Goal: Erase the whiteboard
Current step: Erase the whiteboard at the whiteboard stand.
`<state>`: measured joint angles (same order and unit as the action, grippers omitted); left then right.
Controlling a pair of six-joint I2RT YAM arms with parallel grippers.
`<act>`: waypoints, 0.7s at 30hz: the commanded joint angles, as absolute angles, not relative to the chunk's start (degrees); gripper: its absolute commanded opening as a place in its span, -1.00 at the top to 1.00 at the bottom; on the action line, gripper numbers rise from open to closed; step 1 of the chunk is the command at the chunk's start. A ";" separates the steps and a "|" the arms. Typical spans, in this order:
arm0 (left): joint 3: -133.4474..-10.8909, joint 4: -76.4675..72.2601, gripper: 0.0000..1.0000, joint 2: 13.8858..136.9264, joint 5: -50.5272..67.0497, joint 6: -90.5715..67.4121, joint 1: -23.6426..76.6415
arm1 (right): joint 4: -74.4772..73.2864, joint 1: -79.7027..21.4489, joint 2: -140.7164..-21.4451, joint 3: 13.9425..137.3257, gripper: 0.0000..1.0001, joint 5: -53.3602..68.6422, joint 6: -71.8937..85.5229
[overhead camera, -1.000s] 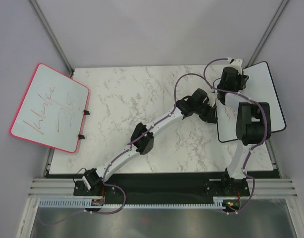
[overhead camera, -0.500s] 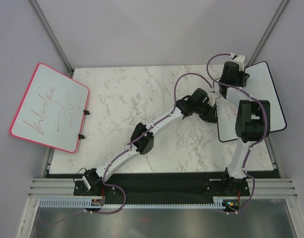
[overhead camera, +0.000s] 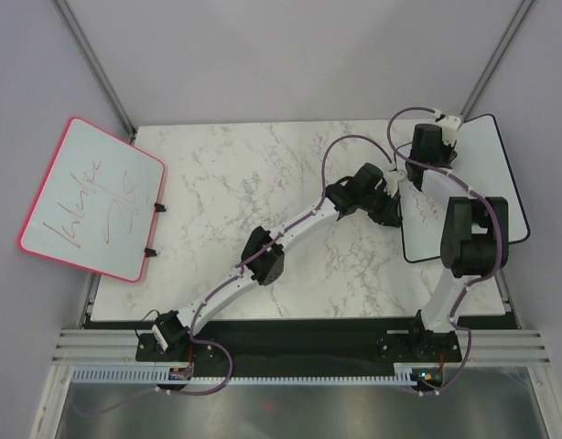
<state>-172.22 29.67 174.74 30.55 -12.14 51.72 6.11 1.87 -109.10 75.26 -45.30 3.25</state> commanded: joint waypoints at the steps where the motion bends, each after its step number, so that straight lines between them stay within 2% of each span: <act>1: -172.97 34.45 0.96 175.61 28.92 -17.05 50.71 | -3.24 2.20 -100.93 67.52 1.00 -48.77 15.45; 7: -172.88 34.54 0.96 175.52 28.30 -16.88 50.89 | -10.35 1.50 -92.03 58.36 1.00 -52.64 27.40; 10: -172.88 34.72 0.96 175.52 28.04 -16.61 50.98 | -18.69 0.36 -91.41 56.96 1.00 -54.84 32.86; 13: -172.97 34.80 0.96 175.34 27.69 -16.26 51.24 | -20.74 -3.07 -92.63 56.16 1.00 -56.42 36.19; 21: -173.14 35.07 0.96 175.52 27.07 -15.73 51.42 | -32.87 -3.25 -100.19 71.27 1.00 -58.98 51.05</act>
